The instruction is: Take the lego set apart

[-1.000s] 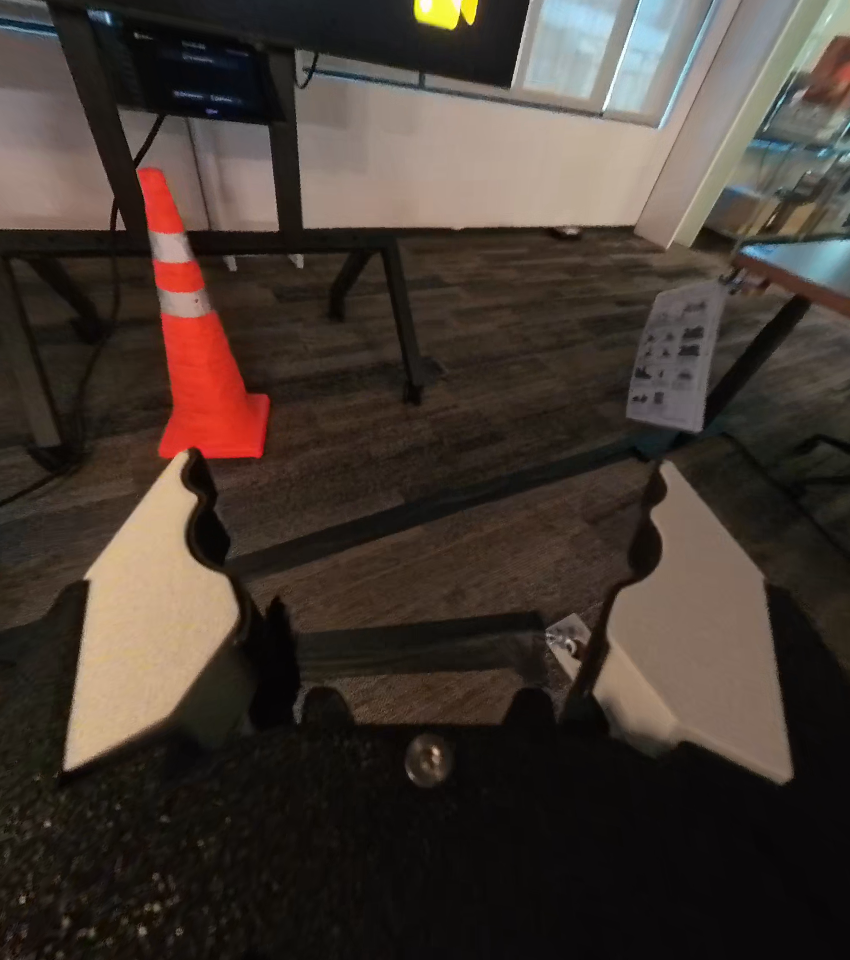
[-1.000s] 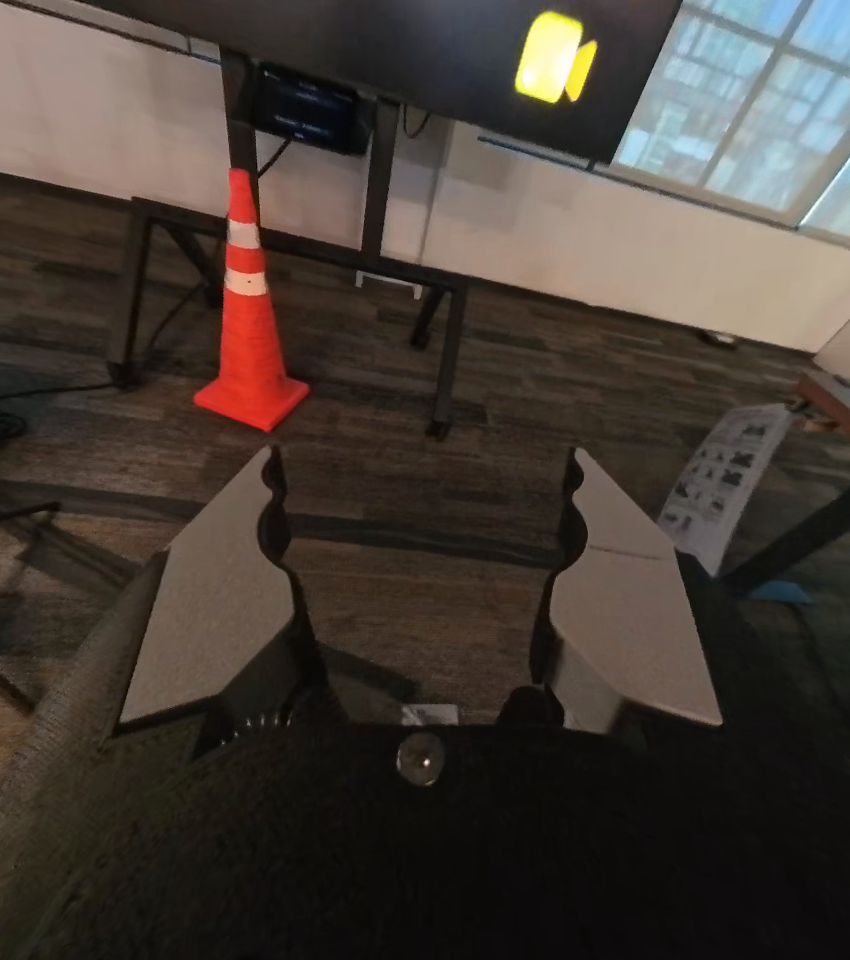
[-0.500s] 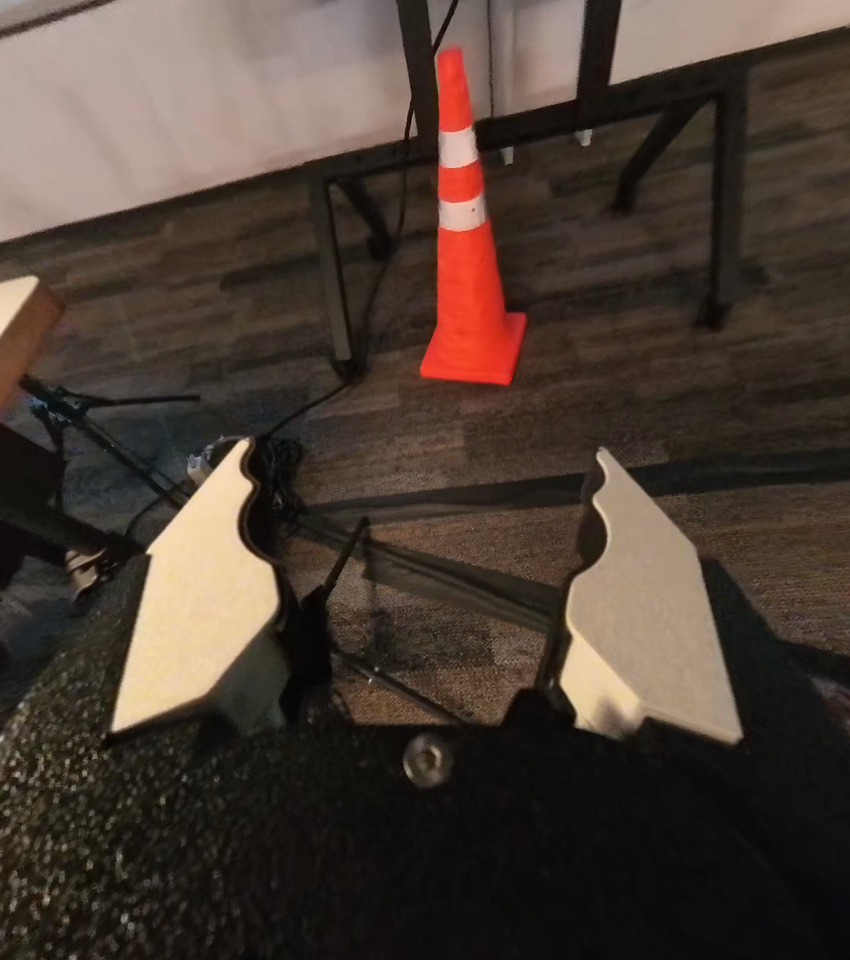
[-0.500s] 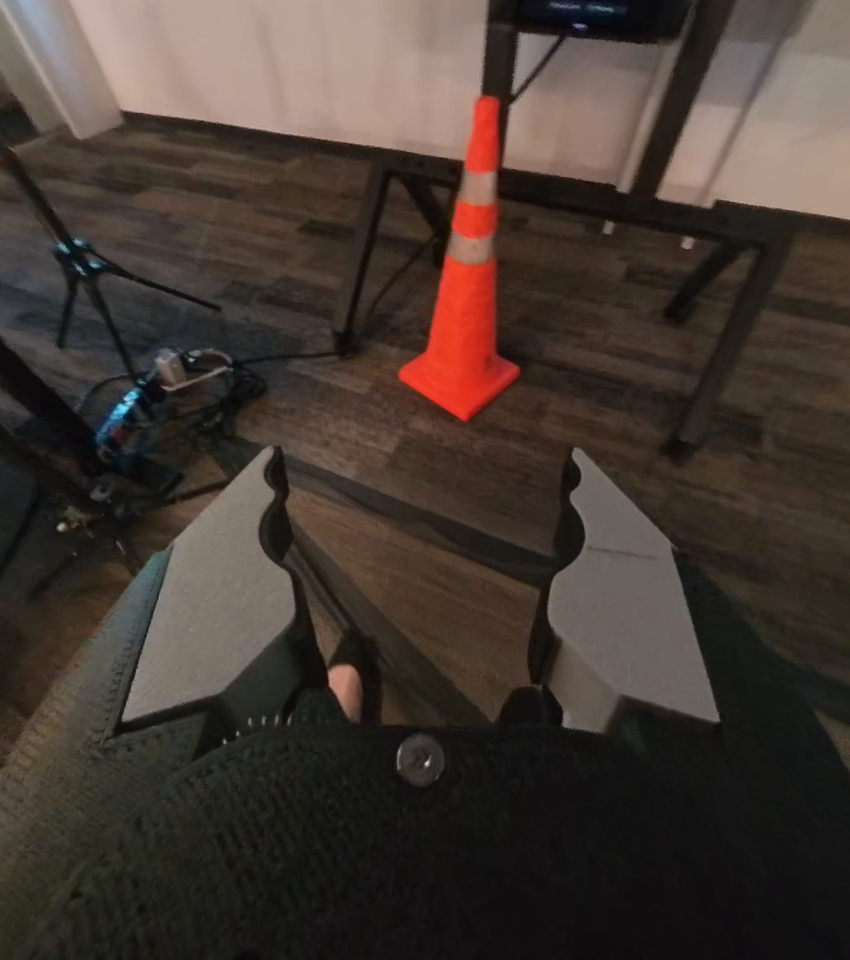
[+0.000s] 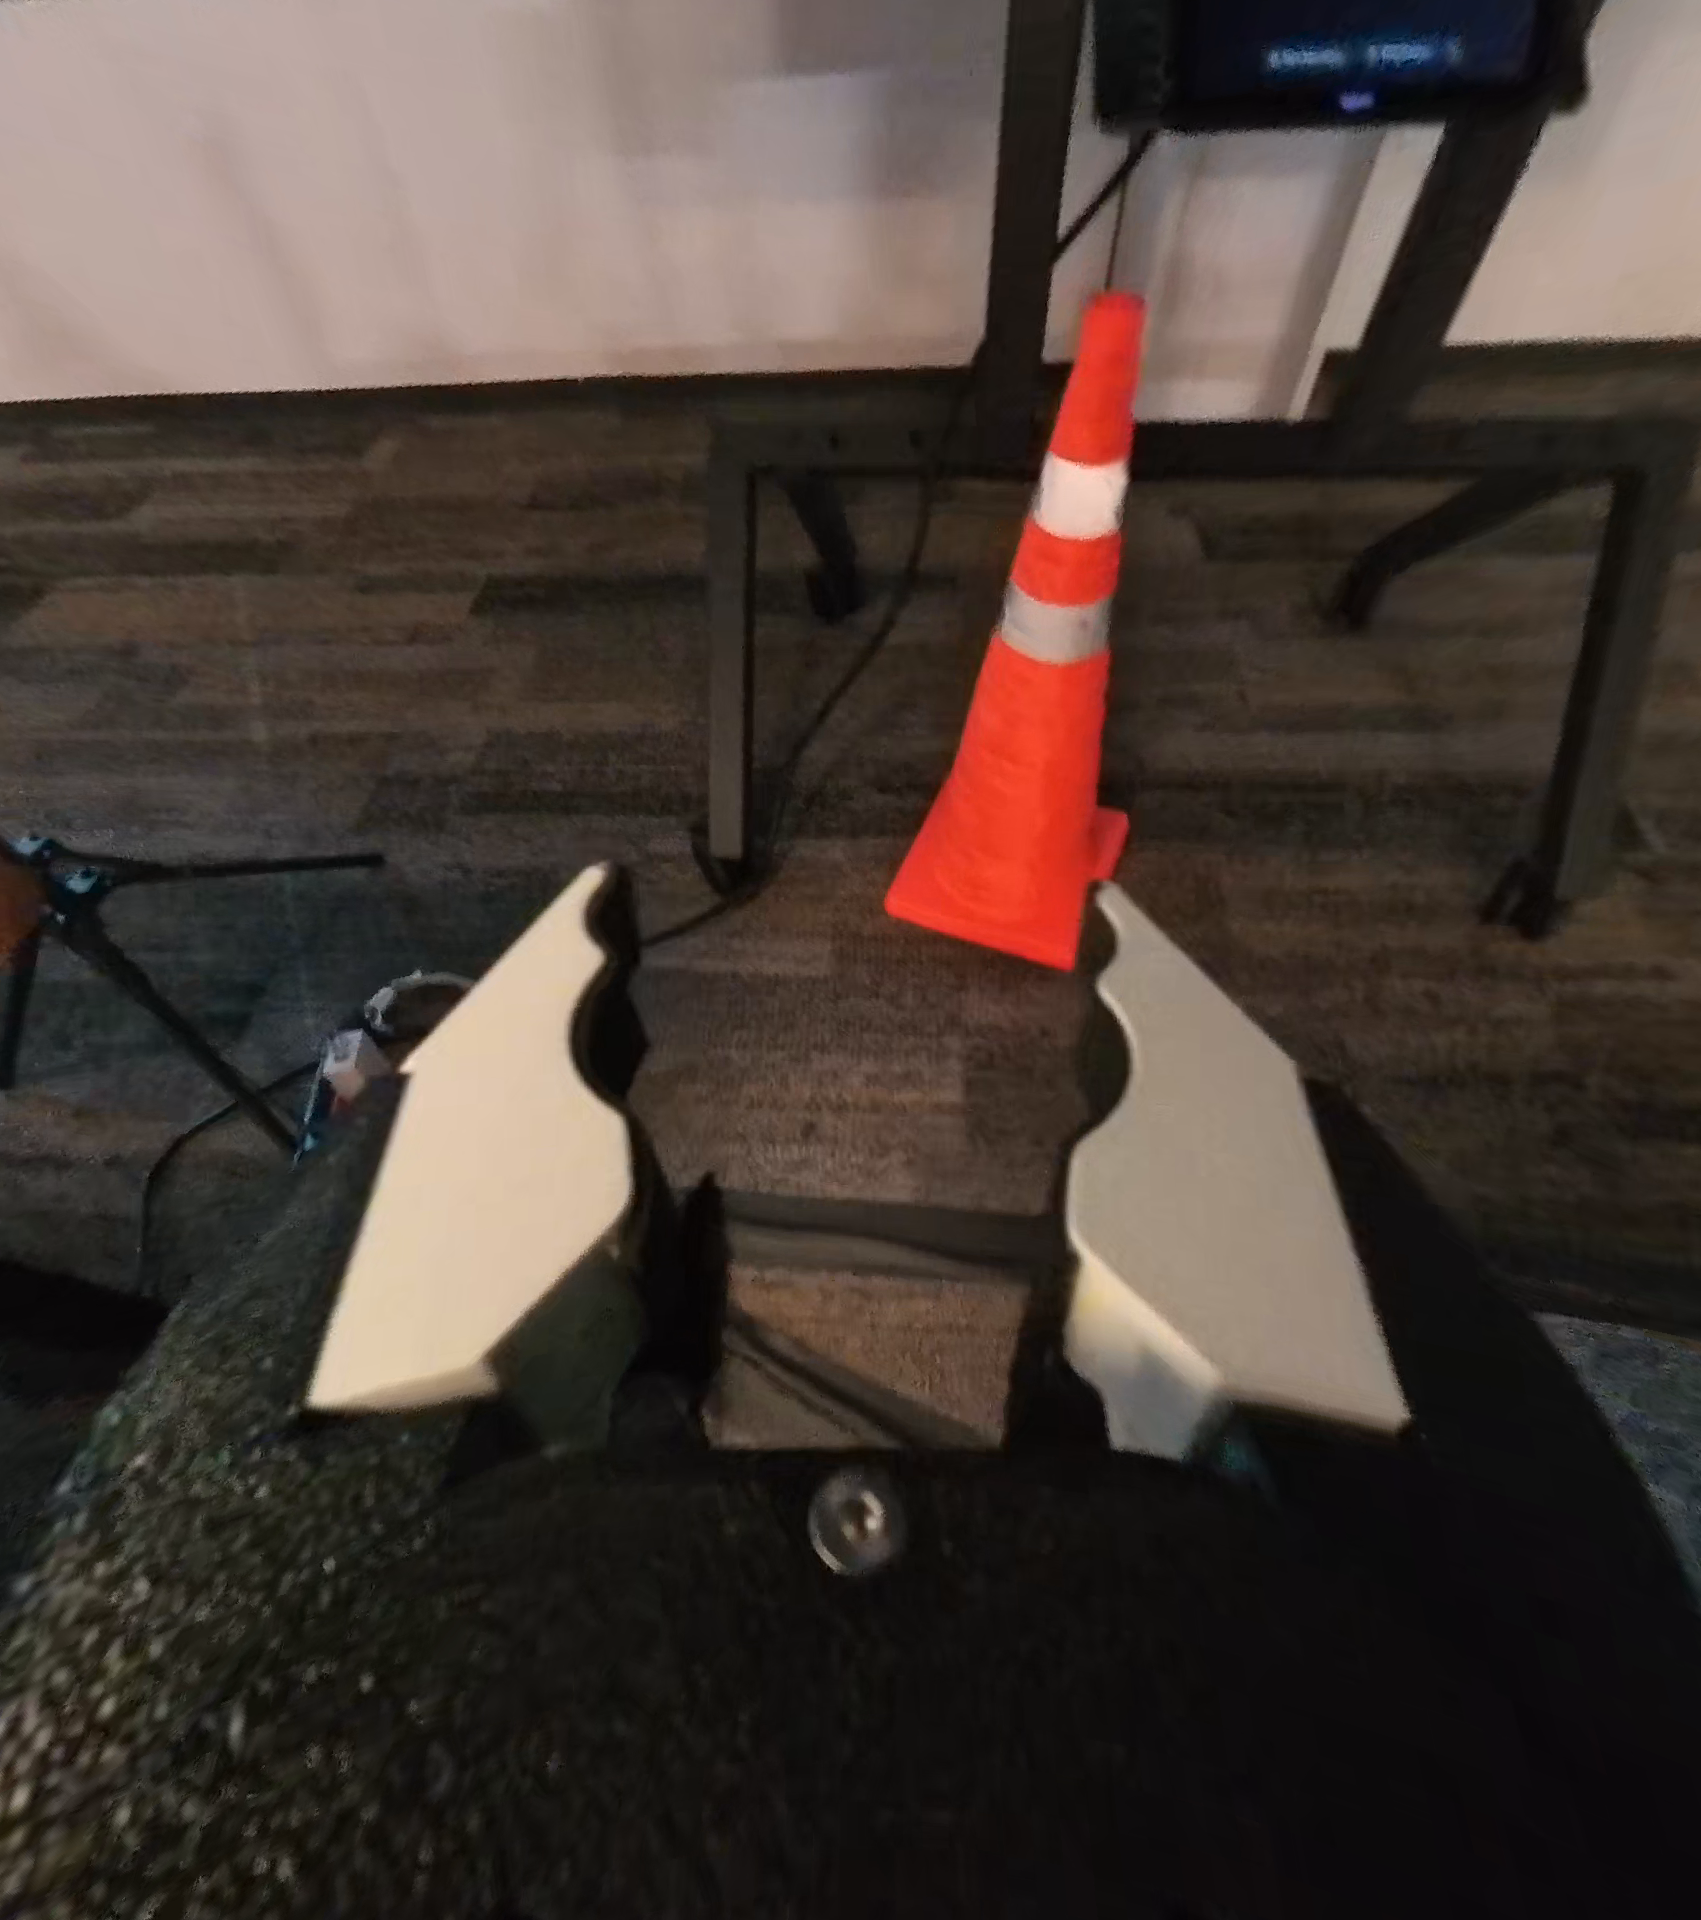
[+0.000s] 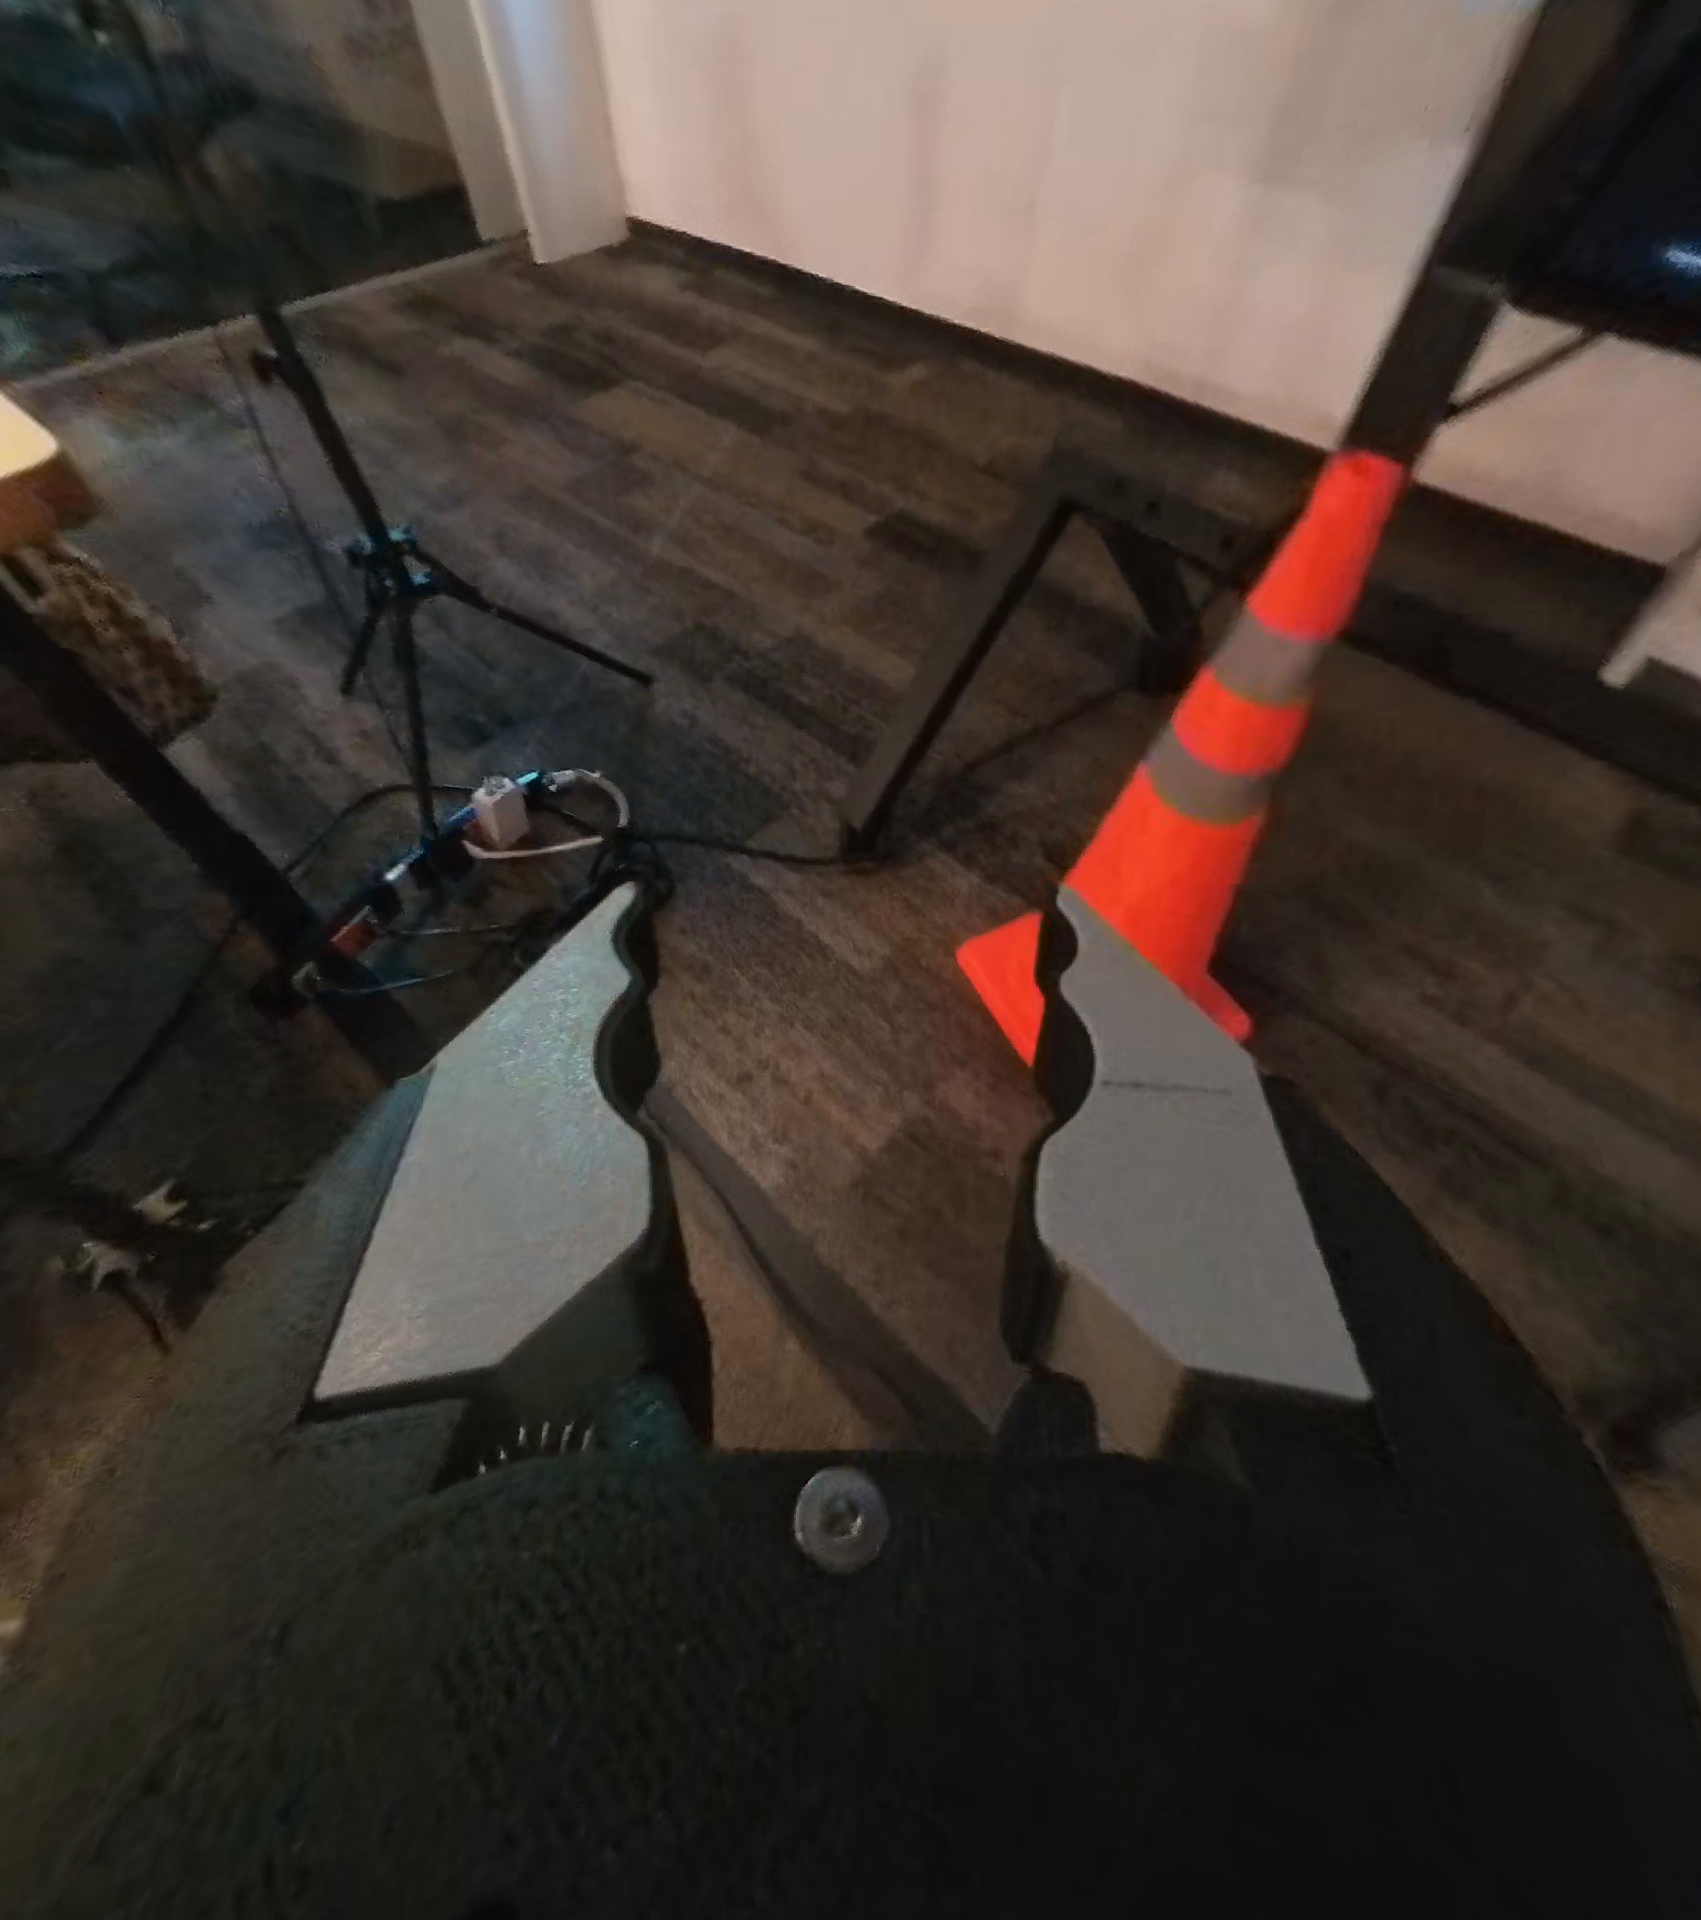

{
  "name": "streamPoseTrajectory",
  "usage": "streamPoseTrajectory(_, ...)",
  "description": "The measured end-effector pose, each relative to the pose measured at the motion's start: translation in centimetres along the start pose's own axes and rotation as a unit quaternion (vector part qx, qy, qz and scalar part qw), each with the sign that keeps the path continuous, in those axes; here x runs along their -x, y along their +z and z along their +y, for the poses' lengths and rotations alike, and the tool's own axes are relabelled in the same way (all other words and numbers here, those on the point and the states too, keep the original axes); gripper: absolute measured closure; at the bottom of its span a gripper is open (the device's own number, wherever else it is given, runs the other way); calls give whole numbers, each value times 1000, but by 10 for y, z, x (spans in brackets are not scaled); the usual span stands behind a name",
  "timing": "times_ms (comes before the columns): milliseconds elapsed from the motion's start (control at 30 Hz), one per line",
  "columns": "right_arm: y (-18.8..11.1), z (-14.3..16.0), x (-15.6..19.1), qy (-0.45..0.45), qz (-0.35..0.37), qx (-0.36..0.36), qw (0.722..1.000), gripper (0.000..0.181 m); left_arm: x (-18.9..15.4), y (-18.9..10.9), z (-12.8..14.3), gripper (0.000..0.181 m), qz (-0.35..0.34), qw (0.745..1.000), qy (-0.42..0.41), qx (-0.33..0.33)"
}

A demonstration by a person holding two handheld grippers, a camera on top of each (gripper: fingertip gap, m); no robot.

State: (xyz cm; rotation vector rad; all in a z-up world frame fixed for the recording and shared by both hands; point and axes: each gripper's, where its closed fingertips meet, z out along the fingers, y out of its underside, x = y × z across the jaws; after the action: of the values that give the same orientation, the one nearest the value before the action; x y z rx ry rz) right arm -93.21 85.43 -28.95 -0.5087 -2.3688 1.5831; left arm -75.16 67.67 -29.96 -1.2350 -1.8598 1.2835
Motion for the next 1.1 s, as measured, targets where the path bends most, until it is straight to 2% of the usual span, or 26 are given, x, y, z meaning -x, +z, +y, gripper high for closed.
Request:
streamPoseTrajectory(100, 76, -31, 0, -45, -44, 16, 998, 130, 28, 47, -30, 123, -6, 999, -14, -28)
streamPoseTrajectory(200, 162, -71, 12, -84, -106, 18, 991, 135, 63, 109, -64, 129, -17, 998, -21, -53)
streamPoseTrajectory(300, 259, -121, 25, -123, -150, 0, 981, 139, 108, 181, -89, 141, -17, 999, 10, -46)
streamPoseTrajectory(367, 322, -153, 41, -154, -193, -8, 969, 142, 160, 225, -101, 152, -50, 998, 22, -27)
streamPoseTrajectory(467, 409, -192, 61, -196, -239, 0, 951, 145, 244, 269, -114, 163, -142, 990, -10, 6)
streamPoseTrajectory(600, 507, -241, 97, -201, -304, 7, 931, 147, 311, 321, -133, 162, -173, 984, -19, 39)
streamPoseTrajectory(667, 552, -260, 120, -199, -328, 9, 924, 147, 341, 340, -143, 164, -197, 979, -11, 47)
streamPoseTrajectory(833, 648, -295, 185, -200, -377, 16, 904, 147, 409, 371, -180, 163, -216, 976, -34, -6)
streamPoseTrajectory(967, 702, -332, 238, -191, -421, -20, 887, 146, 479, 380, -199, 164, -249, 967, -23, -40)
streamPoseTrajectory(1033, 726, -357, 256, -179, -425, -42, 886, 147, 520, 375, -222, 171, -298, 951, 10, -75)
streamPoseTrajectory(1100, 749, -392, 268, -166, -419, -76, 890, 142, 553, 378, -255, 172, -314, 942, 32, -117)
